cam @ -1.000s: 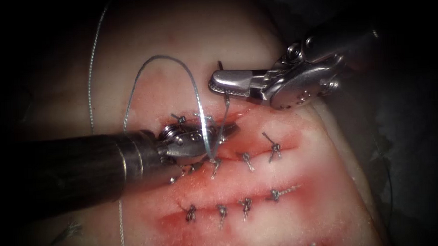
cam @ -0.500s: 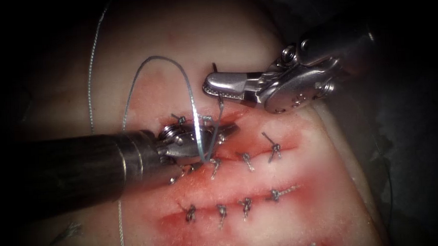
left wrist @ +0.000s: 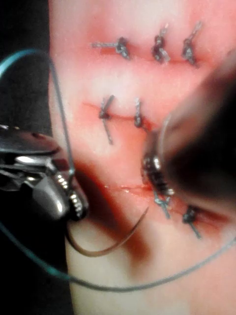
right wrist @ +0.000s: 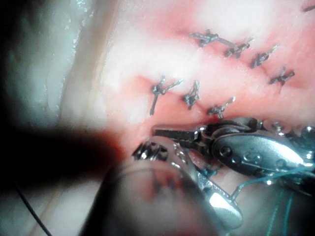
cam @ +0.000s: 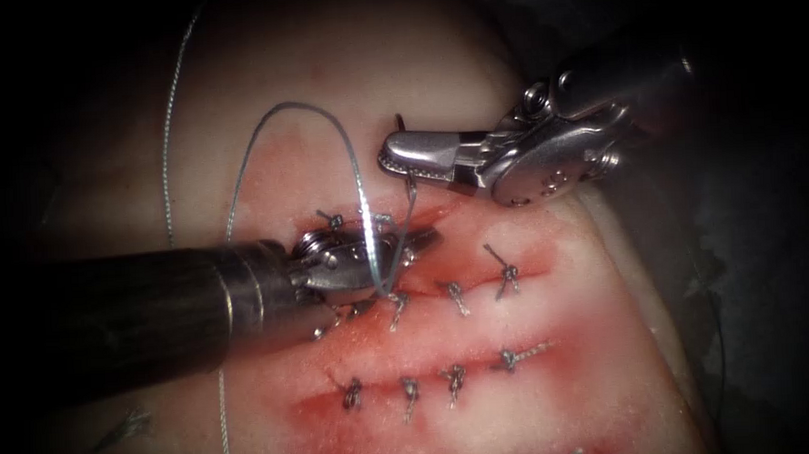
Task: Wound Closure
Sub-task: Insert the needle into the skin of the tissue using the right grasper
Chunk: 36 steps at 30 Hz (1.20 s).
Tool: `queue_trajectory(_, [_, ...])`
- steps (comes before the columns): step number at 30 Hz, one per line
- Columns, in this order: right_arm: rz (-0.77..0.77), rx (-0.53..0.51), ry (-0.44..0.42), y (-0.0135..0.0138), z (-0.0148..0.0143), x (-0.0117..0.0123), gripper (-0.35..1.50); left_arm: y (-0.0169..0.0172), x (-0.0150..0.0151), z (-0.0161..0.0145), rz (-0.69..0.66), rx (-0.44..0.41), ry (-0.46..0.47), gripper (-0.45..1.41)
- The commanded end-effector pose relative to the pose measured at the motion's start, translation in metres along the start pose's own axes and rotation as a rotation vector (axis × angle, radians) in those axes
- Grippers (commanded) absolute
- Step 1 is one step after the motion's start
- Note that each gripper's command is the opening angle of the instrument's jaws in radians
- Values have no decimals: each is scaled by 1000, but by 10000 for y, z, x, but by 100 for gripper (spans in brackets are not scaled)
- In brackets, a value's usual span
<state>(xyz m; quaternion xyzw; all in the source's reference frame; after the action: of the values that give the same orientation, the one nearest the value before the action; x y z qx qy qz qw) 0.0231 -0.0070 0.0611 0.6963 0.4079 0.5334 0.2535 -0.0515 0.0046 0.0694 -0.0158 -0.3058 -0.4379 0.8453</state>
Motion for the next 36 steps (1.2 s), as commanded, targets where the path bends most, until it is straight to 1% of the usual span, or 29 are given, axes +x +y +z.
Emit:
queue_trajectory(1, [-2, 1, -3, 8, 6, 2, -35, -1, -5, 8, 0, -1, -3, -45])
queue_trajectory(7, [-5, 1, -4, 11, 6, 2, -35, -1, -5, 8, 0, -1, -3, -45])
queue_trajectory(17, [-23, -16, -9, 26, 0, 5, -35, -1, -5, 8, 0, -1, -3, -45])
queue_trajectory(23, [-1, -25, -10, 28, -2, 4, -35, -1, -5, 8, 0, -1, -1, -45])
queue_trajectory(30, [20, -32, -13, 39, -5, 4, -35, -1, -5, 8, 0, -1, -1, -45])
queue_trajectory(36, [74, -24, -8, 31, -2, 4, -35, -1, -3, 8, 1, -3, 5, -45])
